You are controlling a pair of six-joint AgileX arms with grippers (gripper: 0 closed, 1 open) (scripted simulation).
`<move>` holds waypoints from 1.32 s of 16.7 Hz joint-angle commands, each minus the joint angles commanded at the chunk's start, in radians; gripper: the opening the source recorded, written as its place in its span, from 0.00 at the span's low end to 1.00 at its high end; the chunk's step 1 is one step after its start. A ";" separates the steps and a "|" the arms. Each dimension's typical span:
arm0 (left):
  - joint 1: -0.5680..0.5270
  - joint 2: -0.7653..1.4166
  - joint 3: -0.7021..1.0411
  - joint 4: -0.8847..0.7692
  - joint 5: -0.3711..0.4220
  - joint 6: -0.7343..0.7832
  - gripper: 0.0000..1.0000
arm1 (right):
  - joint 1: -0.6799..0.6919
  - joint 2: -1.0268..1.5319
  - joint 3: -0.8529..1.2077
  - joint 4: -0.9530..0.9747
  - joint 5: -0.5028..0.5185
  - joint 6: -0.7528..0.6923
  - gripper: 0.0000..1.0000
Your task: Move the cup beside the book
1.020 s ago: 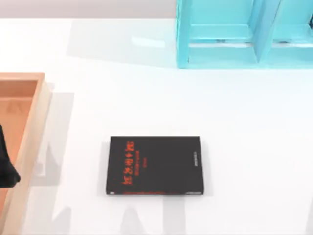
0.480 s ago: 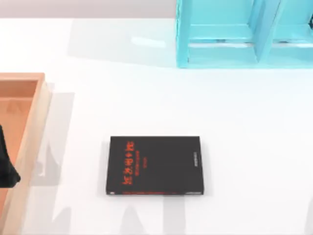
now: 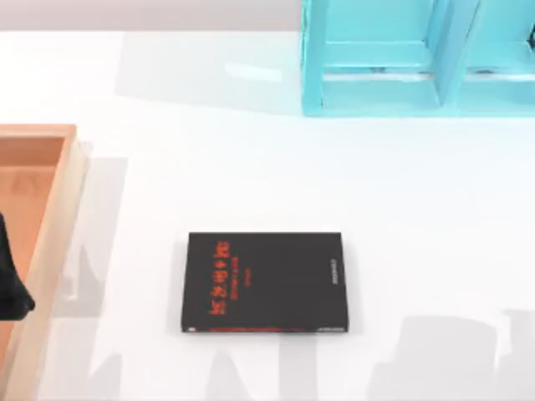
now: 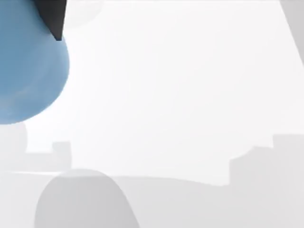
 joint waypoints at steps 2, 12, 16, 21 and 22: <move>0.000 0.000 0.000 0.000 0.000 0.000 1.00 | 0.119 0.082 0.091 -0.034 0.006 0.208 0.00; 0.000 0.000 0.000 0.000 0.000 0.000 1.00 | 0.681 0.483 0.535 -0.186 0.004 1.555 0.00; 0.000 0.000 0.000 0.000 0.000 0.000 1.00 | 0.830 0.580 0.680 -0.201 0.008 2.002 0.00; 0.000 0.000 0.000 0.000 0.000 0.000 1.00 | 0.929 0.629 0.785 -0.188 0.023 2.328 0.00; 0.000 0.000 0.000 0.000 0.000 0.000 1.00 | 0.939 0.634 0.796 -0.186 0.025 2.362 0.00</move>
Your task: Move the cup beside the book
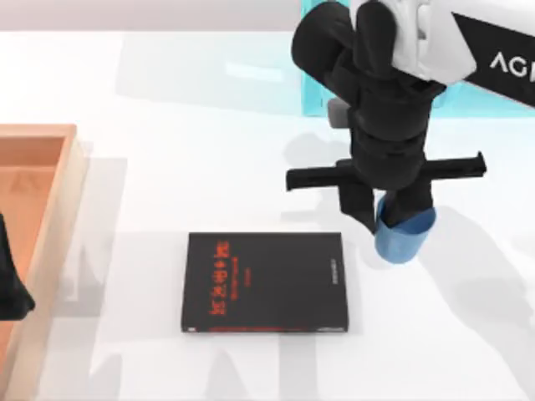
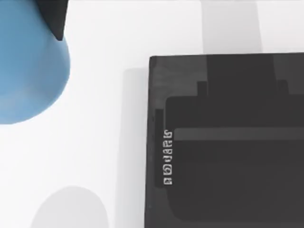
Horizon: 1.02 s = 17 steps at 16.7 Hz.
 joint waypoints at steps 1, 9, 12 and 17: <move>0.000 0.000 0.000 0.000 0.000 0.000 1.00 | 0.007 0.003 0.008 0.002 0.002 0.024 0.00; 0.000 0.000 0.000 0.000 0.000 0.000 1.00 | 0.007 -0.001 -0.007 0.020 0.003 0.032 0.00; 0.000 0.000 0.000 0.000 0.000 0.000 1.00 | 0.006 0.004 -0.095 0.107 0.001 0.019 0.00; 0.000 0.000 0.000 0.000 0.000 0.000 1.00 | -0.010 0.010 -0.232 0.254 0.004 0.016 0.00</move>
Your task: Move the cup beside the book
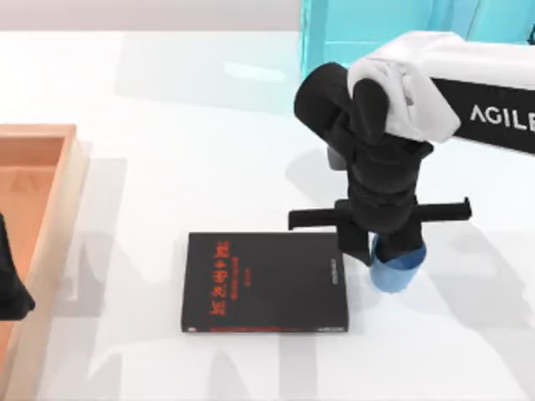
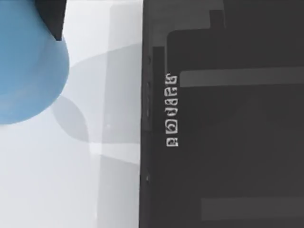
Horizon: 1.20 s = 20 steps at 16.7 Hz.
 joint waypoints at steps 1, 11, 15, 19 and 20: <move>0.000 0.000 0.000 0.000 0.000 0.000 1.00 | 0.000 0.000 -0.003 0.003 0.001 0.000 0.00; 0.000 0.000 0.000 0.000 0.000 0.000 1.00 | 0.000 0.000 -0.003 0.003 0.001 0.000 0.53; 0.000 0.000 0.000 0.000 0.000 0.000 1.00 | 0.000 0.000 -0.003 0.003 0.001 0.000 0.83; 0.000 0.000 0.000 0.000 0.000 0.000 1.00 | 0.000 0.000 -0.003 0.003 0.001 0.000 1.00; 0.000 0.000 0.000 0.000 0.000 0.000 1.00 | 0.000 0.000 -0.003 0.003 0.001 0.000 1.00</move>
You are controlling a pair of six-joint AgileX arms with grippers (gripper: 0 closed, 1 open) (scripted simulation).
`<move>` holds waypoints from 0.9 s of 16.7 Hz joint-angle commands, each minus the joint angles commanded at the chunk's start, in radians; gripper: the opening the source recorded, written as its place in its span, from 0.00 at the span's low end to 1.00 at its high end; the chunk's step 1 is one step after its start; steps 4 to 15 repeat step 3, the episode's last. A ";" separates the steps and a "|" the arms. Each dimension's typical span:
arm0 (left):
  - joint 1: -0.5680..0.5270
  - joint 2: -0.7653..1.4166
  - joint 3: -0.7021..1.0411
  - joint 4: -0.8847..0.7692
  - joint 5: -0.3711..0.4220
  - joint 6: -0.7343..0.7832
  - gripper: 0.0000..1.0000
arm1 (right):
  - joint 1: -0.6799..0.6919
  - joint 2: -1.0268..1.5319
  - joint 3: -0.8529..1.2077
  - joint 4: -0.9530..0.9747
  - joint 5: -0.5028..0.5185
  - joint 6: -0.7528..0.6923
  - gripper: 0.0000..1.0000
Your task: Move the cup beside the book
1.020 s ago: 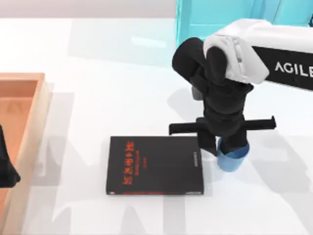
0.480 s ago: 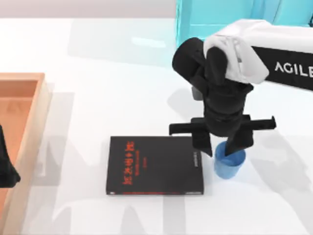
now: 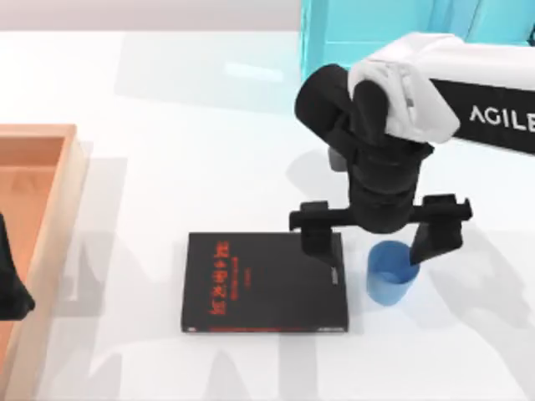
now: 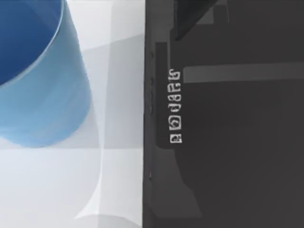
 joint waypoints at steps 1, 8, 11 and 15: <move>0.000 0.000 0.000 0.000 0.000 0.000 1.00 | 0.000 0.000 0.000 0.000 0.000 0.000 1.00; 0.000 0.000 0.000 0.000 0.000 0.000 1.00 | 0.000 0.000 0.000 0.000 0.000 0.000 1.00; 0.000 0.000 0.000 0.000 0.000 0.000 1.00 | 0.000 0.000 0.000 0.000 0.000 0.000 1.00; 0.000 0.000 0.000 0.000 0.000 0.000 1.00 | 0.000 0.000 0.000 0.000 0.000 0.000 1.00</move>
